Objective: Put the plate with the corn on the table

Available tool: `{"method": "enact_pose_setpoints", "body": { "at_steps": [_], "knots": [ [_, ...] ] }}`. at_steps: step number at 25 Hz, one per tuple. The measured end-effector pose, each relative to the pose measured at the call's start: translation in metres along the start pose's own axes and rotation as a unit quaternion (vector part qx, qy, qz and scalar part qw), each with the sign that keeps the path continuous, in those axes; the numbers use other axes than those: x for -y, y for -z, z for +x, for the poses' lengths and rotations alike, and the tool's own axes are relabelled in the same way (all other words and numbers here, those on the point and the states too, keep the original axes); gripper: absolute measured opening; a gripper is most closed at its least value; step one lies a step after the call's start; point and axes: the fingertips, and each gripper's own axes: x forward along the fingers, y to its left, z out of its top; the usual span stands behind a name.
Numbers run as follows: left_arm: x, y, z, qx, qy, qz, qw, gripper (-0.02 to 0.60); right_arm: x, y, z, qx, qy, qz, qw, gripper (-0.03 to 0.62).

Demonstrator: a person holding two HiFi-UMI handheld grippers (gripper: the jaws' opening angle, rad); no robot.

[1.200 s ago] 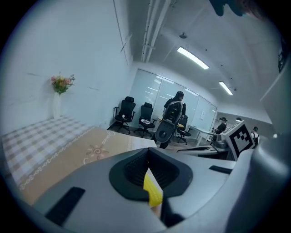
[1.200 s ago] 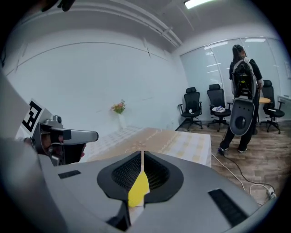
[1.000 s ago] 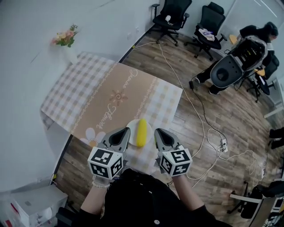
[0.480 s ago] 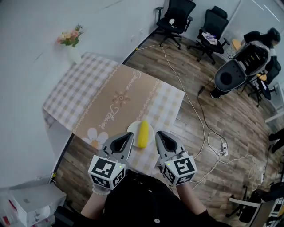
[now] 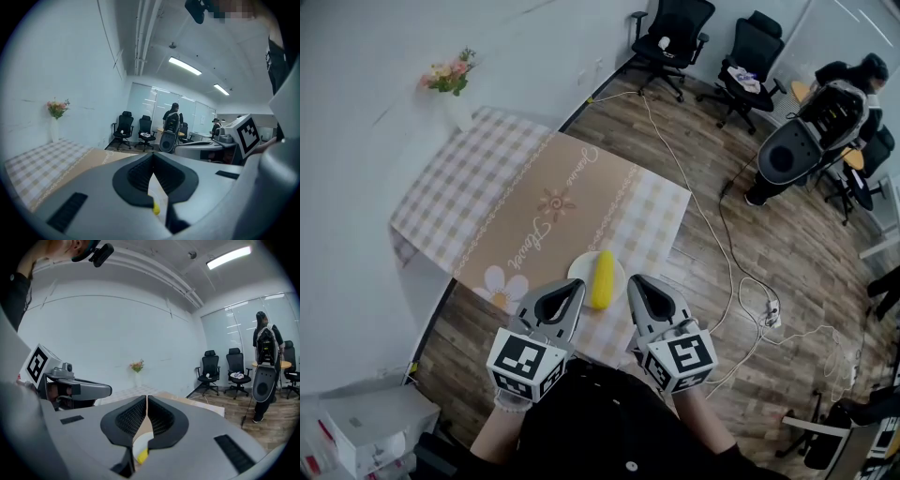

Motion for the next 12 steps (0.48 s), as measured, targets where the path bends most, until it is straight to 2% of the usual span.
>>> {"method": "enact_pose_setpoints", "body": {
  "at_steps": [4,12],
  "knots": [
    [0.0004,0.0038,0.0000,-0.006,-0.001,0.004,1.0000,0.014,0.0019,0.0044,-0.0015,-0.004,0.003,0.002,1.000,0.046],
    [-0.0040,0.0102,-0.0010,-0.013,-0.005,-0.015,0.9998,0.014,-0.0001,0.0083,-0.0027,-0.010,0.005,0.002,1.000,0.046]
  ]
}}
